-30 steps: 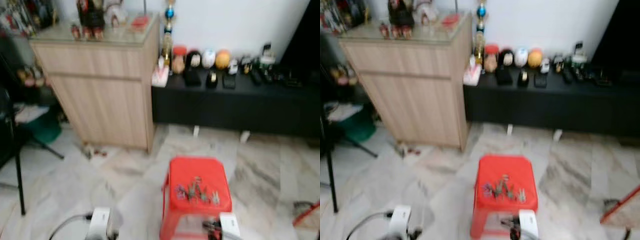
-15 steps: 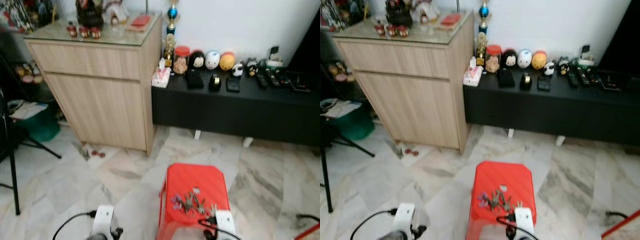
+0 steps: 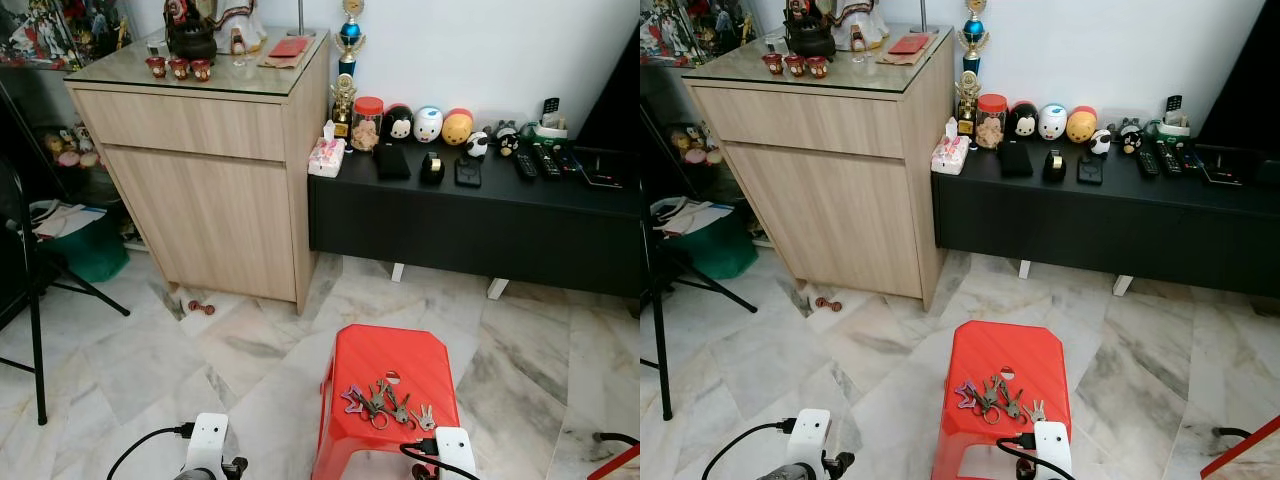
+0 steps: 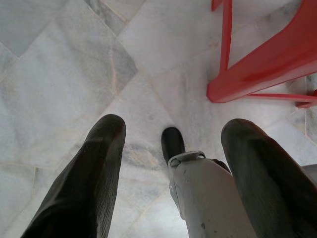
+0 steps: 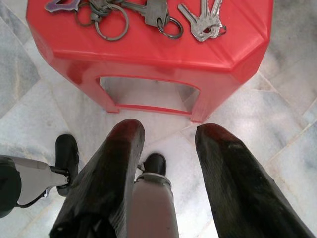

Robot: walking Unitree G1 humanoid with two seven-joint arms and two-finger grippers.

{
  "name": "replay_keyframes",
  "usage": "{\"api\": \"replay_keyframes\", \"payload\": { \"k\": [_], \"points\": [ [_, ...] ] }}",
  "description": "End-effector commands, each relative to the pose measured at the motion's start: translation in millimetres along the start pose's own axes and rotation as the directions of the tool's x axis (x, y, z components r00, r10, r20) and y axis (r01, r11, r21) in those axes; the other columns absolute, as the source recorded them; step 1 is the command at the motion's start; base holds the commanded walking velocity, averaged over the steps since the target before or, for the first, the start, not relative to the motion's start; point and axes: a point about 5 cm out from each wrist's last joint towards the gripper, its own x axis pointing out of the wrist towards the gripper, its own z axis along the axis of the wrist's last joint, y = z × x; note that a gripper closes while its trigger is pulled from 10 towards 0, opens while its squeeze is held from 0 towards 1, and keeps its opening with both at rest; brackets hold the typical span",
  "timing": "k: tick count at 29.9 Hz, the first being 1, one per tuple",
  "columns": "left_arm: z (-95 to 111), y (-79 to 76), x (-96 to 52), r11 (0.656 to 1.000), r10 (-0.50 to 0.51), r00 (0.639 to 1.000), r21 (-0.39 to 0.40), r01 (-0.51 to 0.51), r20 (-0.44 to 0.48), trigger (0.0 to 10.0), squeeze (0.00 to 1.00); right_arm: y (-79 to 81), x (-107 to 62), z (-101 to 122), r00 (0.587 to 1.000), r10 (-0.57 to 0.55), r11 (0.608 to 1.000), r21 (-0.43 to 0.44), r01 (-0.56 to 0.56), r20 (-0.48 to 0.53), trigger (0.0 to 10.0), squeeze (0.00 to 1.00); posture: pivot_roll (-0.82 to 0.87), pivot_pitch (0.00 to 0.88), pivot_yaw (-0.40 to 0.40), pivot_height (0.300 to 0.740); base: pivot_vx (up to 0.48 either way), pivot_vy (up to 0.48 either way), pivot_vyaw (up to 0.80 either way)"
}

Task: Hang keys on a hook

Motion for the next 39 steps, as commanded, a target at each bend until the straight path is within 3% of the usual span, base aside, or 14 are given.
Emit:
{"api": "replay_keyframes", "payload": {
  "k": [1,28,36,39],
  "points": [
    [-4,0.5,-0.6,1.0,0.004,1.0,-0.005,-0.005,-0.01,10.0,0.0,0.7,0.3,1,1.0,-0.002,1.0,-0.003,0.002,0.001,10.0,0.0,0.04,0.0,-0.03,0.74,0.0,0.0,0.0],
    [-4,0.6,-0.6,1.0,0.002,1.0,-0.008,-0.002,-0.014,10.0,0.0,2.9,0.3,0,1.0,0.005,1.0,-0.007,-0.005,-0.001,10.0,0.0,0.05,0.0,-0.029,0.74,0.0,0.0,0.0],
    [-4,0.3,-0.5,1.0,-0.004,1.0,-0.003,0.003,-0.017,10.0,0.0,2.6,0.3,1,1.0,0.011,0.998,-0.055,-0.011,0.006,10.0,0.0,0.05,0.0,-0.029,0.74,0.0,0.0,0.0],
    [-4,-0.5,-0.5,1.0,-0.016,1.0,-0.009,0.016,-0.017,10.0,0.0,0.0,-1.7,-8,1.0,0.009,0.998,-0.061,-0.009,-0.004,10.0,0.0,0.05,0.0,-0.029,0.74,0.0,0.0,0.62]
  ]
}}
